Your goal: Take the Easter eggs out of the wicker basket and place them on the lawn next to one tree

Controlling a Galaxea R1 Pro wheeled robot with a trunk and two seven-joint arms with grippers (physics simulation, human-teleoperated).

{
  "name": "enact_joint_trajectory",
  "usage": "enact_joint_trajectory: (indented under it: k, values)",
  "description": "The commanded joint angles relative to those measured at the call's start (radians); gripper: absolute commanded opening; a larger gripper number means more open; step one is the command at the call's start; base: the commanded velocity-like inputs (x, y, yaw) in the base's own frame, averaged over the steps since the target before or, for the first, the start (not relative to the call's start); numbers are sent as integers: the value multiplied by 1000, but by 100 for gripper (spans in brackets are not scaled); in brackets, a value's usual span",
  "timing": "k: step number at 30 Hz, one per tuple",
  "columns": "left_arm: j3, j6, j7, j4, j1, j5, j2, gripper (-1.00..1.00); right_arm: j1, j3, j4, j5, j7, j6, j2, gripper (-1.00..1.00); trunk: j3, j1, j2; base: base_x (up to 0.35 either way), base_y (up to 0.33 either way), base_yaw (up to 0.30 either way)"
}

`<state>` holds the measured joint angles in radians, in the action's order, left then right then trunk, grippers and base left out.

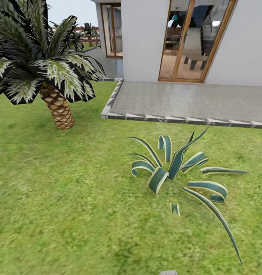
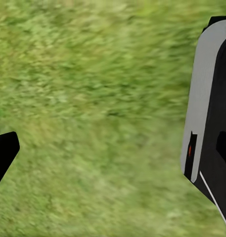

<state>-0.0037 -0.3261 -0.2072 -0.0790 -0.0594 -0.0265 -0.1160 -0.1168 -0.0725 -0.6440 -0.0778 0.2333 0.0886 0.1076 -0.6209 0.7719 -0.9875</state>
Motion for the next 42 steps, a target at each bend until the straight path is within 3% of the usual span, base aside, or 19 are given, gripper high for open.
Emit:
enact_joint_trajectory:
  k: [1,38,42]
  values:
    - [-1,-4,-1,1,0,-3,0,100,0,-1,-2,-8,1,7,0,100,1,0,-1,0,0,0]
    - [0,-3,-1,1,0,-3,1,100,0,-1,-2,-8,1,7,0,100,60,0,-1,0,0,0]
    - [2,0,-2,2,0,-4,18,100,0,-1,-2,-8,1,7,0,100,66,0,-1,0,0,0]
